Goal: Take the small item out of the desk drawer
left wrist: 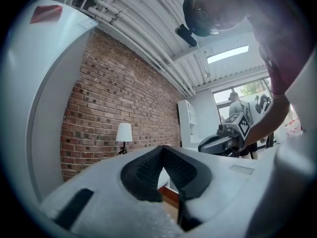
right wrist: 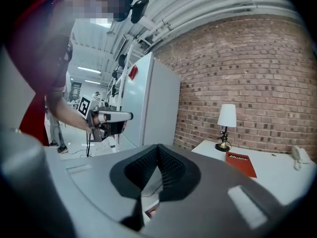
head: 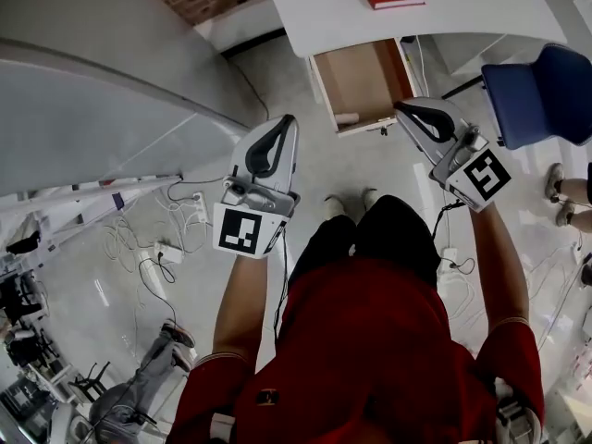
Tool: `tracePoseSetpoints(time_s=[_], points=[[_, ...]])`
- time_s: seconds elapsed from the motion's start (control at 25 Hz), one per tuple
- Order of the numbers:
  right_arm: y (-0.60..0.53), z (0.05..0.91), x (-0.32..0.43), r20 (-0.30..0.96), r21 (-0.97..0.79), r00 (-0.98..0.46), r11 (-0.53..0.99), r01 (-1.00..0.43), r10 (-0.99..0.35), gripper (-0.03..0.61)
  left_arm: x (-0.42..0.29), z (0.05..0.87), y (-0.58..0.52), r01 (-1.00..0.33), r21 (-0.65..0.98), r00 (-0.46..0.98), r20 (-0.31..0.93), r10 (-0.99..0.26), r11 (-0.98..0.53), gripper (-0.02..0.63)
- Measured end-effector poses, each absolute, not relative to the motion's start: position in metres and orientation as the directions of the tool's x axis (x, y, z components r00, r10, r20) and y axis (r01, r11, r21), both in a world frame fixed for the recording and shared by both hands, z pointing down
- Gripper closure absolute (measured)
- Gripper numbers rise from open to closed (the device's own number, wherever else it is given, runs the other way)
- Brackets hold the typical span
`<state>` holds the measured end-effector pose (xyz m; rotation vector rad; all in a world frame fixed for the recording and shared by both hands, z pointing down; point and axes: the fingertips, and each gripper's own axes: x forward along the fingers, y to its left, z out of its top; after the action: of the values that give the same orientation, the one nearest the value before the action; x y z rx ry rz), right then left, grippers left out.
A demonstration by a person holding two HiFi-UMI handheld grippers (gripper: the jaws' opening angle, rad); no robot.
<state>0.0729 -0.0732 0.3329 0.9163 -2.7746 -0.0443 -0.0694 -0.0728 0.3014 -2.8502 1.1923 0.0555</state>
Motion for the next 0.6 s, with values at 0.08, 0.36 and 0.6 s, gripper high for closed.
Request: tracePoseSetpoints(time_s=[0.08,0.36,0.6], points=[[-0.092,0.351,0.069,0.247,0.111,-0.794,0.830,-0.546,-0.556,0.566,-0.073,0.311,-0.087,-0.724,-0.026,0.690,-0.043,-0.723,-0.689,0.609],[-0.144,0.430,0.063,0.418,0.099,-0.819,0.916,-0.388,-0.392,0.566,-0.073,0.345,-0.135,-0.774,-0.004,0.633,0.010,-0.774,-0.633,0.609],[-0.183,0.504,0.062,0.539,0.040,-0.808,0.966,-0.256,-0.237,0.565,-0.057,0.370,-0.186,-0.806,0.003,0.592,0.031,-0.805,-0.593,0.609]])
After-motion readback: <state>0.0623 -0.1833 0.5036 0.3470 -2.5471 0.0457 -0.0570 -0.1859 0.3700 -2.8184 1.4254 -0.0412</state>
